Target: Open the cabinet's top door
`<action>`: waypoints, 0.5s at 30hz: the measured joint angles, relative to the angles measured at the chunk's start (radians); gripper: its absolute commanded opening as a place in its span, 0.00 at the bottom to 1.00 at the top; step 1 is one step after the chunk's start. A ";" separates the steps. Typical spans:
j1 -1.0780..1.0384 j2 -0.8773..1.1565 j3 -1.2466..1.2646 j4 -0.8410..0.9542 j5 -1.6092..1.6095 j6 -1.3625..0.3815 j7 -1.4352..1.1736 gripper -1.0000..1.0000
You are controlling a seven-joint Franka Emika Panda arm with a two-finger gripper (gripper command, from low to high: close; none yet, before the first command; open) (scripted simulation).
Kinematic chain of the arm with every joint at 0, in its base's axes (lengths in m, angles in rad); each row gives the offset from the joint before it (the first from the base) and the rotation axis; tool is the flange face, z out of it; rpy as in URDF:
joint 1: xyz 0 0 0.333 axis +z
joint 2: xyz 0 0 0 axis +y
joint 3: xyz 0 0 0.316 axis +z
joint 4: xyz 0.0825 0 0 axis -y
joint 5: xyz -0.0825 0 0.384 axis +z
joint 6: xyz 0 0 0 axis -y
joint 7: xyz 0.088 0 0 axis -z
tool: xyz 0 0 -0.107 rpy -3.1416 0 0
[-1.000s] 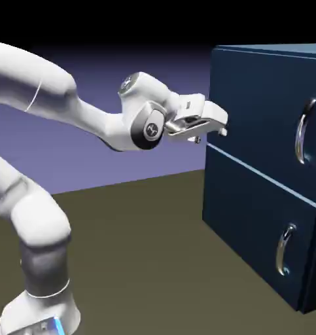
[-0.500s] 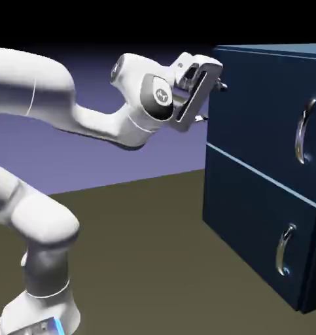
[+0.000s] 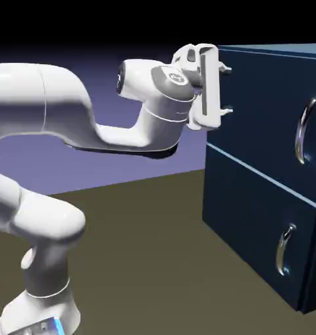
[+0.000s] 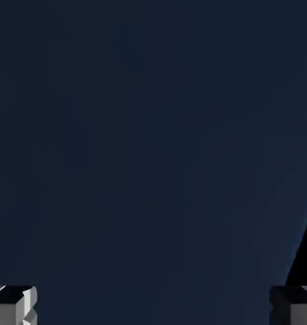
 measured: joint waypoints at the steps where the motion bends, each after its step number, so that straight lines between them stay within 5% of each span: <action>1: 0.017 -0.006 -0.019 0.011 -0.043 0.000 -0.017 0.50; 15: 0.252 -0.097 -0.284 0.159 -0.652 -0.007 -0.255 0.50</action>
